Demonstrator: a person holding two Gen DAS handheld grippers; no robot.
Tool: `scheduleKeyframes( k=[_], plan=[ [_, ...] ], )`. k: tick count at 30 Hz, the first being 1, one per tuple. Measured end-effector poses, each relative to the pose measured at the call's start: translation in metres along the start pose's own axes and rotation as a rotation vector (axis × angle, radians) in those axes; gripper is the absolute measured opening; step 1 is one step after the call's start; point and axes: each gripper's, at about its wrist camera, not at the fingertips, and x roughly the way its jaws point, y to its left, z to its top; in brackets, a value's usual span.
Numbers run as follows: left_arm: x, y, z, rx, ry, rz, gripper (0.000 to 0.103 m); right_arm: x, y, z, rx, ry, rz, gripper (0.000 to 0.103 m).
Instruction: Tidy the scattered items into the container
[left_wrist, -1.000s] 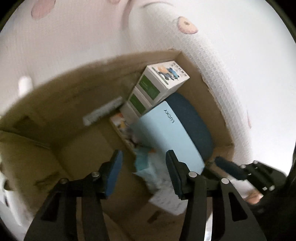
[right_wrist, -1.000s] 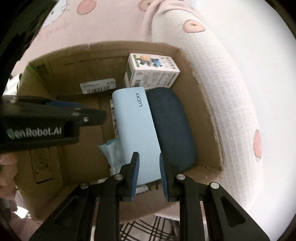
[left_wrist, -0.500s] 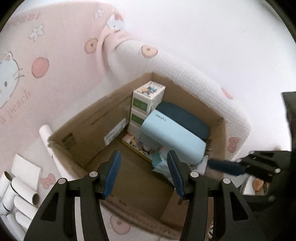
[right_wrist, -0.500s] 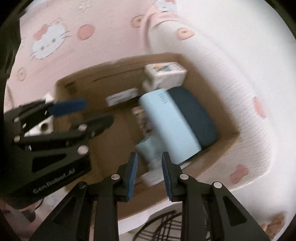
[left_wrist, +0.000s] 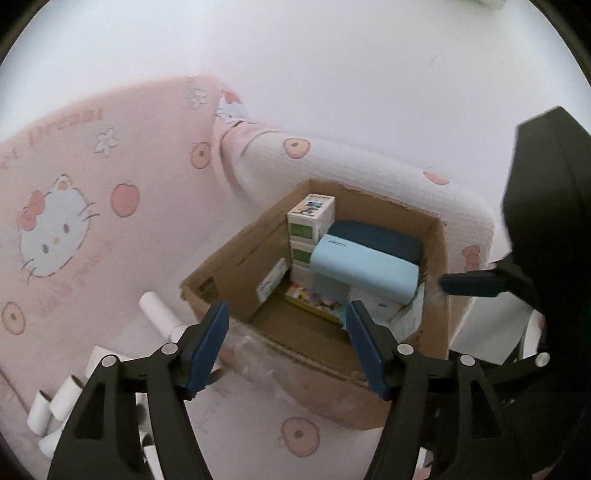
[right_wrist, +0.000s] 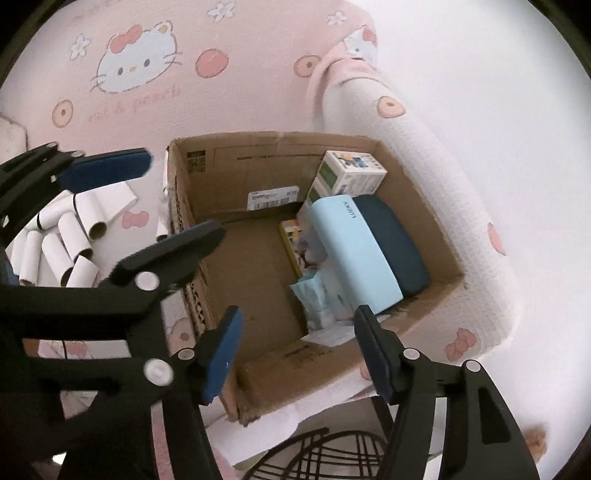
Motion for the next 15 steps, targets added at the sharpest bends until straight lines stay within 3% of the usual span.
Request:
scheduleKeyframes(
  k=[3, 6, 15],
  plan=[
    [0.001, 0.014, -0.002, -0.065, 0.036, -0.015, 0.071, -0.002, -0.001, -0.003, 0.066, 0.008, -0.027, 0.067],
    [0.006, 0.024, -0.003, -0.107, 0.072, -0.038, 0.071, -0.005, 0.002, -0.003, 0.089, -0.004, 0.010, 0.069],
    [-0.002, 0.030, -0.012, -0.056, 0.124, 0.106, 0.071, -0.007, 0.002, -0.010, 0.127, -0.014, 0.003, 0.083]
  ],
)
